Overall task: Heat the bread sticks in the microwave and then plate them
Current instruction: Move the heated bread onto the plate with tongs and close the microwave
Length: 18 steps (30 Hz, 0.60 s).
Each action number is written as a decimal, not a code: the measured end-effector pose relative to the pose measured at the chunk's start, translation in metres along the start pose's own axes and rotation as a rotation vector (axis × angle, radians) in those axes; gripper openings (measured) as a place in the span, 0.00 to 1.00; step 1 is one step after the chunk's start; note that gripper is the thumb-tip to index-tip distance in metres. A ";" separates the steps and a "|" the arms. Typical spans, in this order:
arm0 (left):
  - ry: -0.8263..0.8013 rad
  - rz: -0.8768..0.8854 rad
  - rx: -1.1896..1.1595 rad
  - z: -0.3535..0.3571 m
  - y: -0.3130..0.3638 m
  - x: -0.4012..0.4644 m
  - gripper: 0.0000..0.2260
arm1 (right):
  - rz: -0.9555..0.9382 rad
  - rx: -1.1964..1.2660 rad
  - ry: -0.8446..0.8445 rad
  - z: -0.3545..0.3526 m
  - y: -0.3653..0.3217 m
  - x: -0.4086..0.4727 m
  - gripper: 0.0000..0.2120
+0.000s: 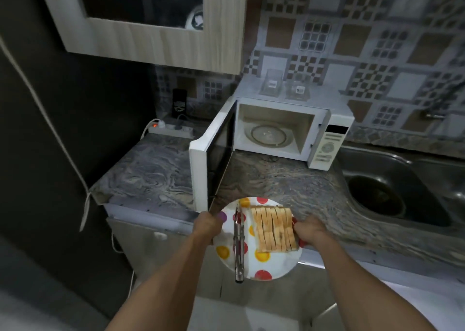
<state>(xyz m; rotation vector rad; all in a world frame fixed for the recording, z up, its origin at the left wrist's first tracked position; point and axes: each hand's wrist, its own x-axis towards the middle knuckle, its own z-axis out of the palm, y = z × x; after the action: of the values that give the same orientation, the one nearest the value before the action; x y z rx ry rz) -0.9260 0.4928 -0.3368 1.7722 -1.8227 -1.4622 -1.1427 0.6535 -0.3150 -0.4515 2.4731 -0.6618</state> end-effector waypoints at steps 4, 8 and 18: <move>0.042 -0.065 -0.001 -0.051 -0.049 -0.010 0.15 | -0.037 0.012 -0.103 0.047 -0.016 -0.042 0.08; 0.102 -0.107 -0.032 -0.110 -0.094 -0.010 0.10 | -0.109 -0.040 -0.234 0.100 -0.046 -0.073 0.14; 0.402 -0.284 -0.023 -0.249 -0.144 0.007 0.18 | -0.221 -0.050 -0.346 0.196 -0.168 -0.118 0.16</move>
<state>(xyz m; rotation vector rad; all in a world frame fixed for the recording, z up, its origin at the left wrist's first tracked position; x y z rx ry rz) -0.6550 0.3966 -0.3249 2.1907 -1.3950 -1.0939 -0.9069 0.4965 -0.3209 -0.7962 2.1335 -0.5545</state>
